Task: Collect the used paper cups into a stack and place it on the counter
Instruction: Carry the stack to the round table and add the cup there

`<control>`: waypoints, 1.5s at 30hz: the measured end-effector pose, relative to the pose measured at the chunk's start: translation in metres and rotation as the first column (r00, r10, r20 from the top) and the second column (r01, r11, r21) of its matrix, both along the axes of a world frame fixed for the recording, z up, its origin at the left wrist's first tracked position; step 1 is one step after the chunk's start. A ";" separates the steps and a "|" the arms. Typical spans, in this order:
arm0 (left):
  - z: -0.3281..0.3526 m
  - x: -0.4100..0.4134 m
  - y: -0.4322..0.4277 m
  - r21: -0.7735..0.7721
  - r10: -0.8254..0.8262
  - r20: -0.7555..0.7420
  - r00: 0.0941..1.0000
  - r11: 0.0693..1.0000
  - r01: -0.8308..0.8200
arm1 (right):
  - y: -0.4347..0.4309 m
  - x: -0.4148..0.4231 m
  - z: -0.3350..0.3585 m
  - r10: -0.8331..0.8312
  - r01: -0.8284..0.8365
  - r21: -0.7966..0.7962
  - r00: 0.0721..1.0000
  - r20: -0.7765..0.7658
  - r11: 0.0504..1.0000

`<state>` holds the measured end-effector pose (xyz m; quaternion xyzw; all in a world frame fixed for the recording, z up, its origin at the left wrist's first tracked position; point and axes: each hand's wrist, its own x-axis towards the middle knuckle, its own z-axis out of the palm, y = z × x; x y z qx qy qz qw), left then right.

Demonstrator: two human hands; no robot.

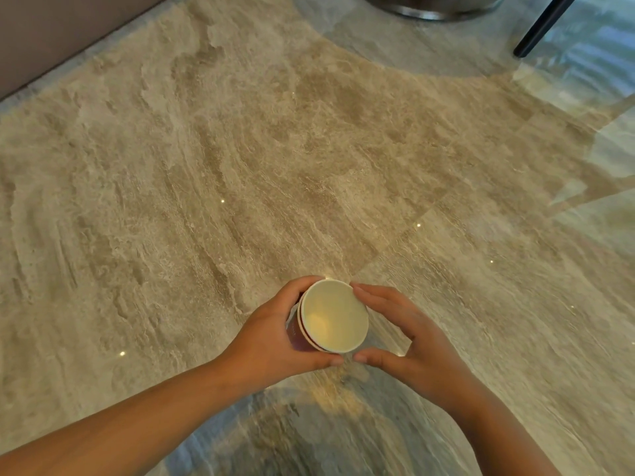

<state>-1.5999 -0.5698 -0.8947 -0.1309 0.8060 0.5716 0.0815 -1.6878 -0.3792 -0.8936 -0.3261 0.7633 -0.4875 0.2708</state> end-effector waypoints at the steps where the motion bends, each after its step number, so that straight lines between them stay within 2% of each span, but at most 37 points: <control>1: 0.000 -0.001 0.001 0.004 -0.010 -0.002 1.000 1.000 0.010 | 0.000 -0.001 0.000 -0.002 0.002 -0.003 1.000 -0.004 1.000; 5: 0.001 -0.005 0.005 0.022 -0.037 -0.017 0.999 0.999 0.037 | 0.003 -0.004 0.000 -0.018 0.018 -0.006 1.000 -0.012 1.000; 11: 0.003 -0.012 0.006 0.022 -0.033 -0.040 0.999 0.999 0.034 | 0.004 -0.005 0.002 -0.100 0.104 -0.066 0.993 0.060 0.992; 17: 0.018 -0.027 -0.001 0.049 0.036 -0.060 0.998 0.998 -0.033 | -0.007 -0.015 0.012 -0.157 0.168 -0.084 0.980 0.124 0.982; 22: 0.058 -0.039 -0.006 0.097 0.116 -0.085 0.990 0.989 -0.108 | -0.019 -0.028 0.059 -0.203 0.220 -0.090 0.964 0.170 0.971; 25: 0.096 -0.043 -0.009 0.115 0.182 -0.099 0.978 0.979 -0.170 | -0.023 -0.028 0.100 -0.238 0.243 -0.001 0.951 0.200 0.970; 29: 0.161 -0.039 -0.014 0.129 0.291 -0.089 0.953 0.952 -0.278 | -0.018 -0.022 0.169 -0.312 0.293 0.201 0.948 0.069 0.935; 34: 0.255 -0.032 -0.005 0.173 0.390 -0.097 0.916 0.913 -0.370 | -0.005 -0.016 0.262 -0.326 0.362 0.315 0.932 -0.161 0.878; 38: 0.336 -0.028 0.008 0.180 0.445 -0.114 0.888 0.888 -0.422 | 0.001 -0.011 0.343 -0.292 0.395 0.322 0.900 -0.323 0.860; 45: 0.473 -0.011 0.037 0.148 0.482 -0.120 0.868 0.873 -0.464 | 0.013 0.019 0.482 -0.435 0.566 0.238 0.789 -0.433 0.789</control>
